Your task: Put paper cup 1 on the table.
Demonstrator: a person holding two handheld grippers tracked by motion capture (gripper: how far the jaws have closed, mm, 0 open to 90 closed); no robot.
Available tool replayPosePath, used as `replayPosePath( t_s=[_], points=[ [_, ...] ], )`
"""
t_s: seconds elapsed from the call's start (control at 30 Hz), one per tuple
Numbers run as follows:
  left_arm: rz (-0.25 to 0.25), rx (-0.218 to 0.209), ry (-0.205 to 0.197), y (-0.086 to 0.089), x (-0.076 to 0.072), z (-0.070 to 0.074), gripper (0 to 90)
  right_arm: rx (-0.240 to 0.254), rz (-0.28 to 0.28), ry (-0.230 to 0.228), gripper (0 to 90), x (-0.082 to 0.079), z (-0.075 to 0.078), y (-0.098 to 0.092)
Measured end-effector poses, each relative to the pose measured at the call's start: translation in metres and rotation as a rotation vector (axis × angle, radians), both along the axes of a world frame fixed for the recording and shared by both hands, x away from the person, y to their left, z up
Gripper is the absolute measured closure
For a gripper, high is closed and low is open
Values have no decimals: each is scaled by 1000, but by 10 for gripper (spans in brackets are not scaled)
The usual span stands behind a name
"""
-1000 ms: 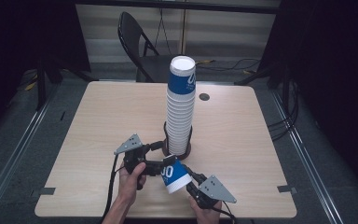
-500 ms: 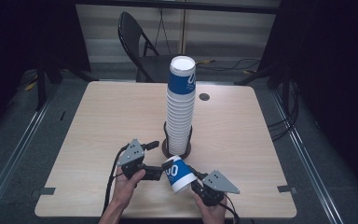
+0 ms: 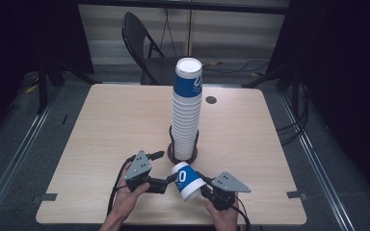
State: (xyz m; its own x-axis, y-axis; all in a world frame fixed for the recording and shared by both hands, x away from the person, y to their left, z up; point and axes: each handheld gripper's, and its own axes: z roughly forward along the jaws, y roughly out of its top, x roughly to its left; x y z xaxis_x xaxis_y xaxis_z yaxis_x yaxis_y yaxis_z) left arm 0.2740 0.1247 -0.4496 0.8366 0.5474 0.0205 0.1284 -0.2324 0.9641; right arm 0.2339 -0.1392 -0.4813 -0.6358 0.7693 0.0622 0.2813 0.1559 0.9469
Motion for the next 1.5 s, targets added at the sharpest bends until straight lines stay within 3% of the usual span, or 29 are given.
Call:
replayPosePath(
  t_s=[0.13, 0.17, 0.27, 0.33, 0.43, 0.5, 0.6, 0.67, 0.73, 0.87, 0.93, 1.17, 1.27, 1.4, 1.5],
  points=[
    [-32, -6, 3, 2, 0, -3, 165, -6, 12, 19, 861, 3, 4, -4],
    [-33, -7, -3, 2, -1, -3, 173, -1, 16, 45, 861, 5, 7, -6],
    [-22, 5, 5, 1, -4, -5, 188, -9, 15, 58, 861, 6, 8, -7],
    [-43, 15, 18, 0, -5, -7, 187, -12, 22, 74, 861, 8, 10, -10],
    [-80, 40, 5, -3, -8, -9, 173, -20, 31, 86, 861, 8, 12, -13],
    [-100, 82, -24, -7, -12, -11, 172, -31, 44, 105, 861, 11, 14, -16],
    [-121, 97, -35, -9, -14, -12, 166, -43, 51, 126, 861, 12, 15, -17],
    [-117, 115, -66, -11, -17, -13, 159, -29, 75, 165, 861, 15, 16, -19],
    [-142, 116, -70, -12, -18, -15, 163, -48, 84, 187, 861, 17, 19, -20],
    [-179, 179, -112, -17, -21, -18, 175, -91, 101, 232, 861, 21, 23, -20],
    [-159, 216, -146, -20, -23, -20, 175, -95, 100, 239, 861, 21, 23, -20],
    [-170, 249, -176, -26, -28, -23, 164, -121, 113, 272, 861, 24, 26, -19],
    [-153, 289, -191, -30, -30, -24, 157, -131, 116, 286, 861, 24, 27, -18],
    [-162, 367, -257, -37, -35, -25, 158, -139, 124, 290, 861, 24, 28, -17],
    [-151, 391, -298, -40, -38, -26, 153, -145, 126, 299, 861, 25, 29, -16]
  ],
)
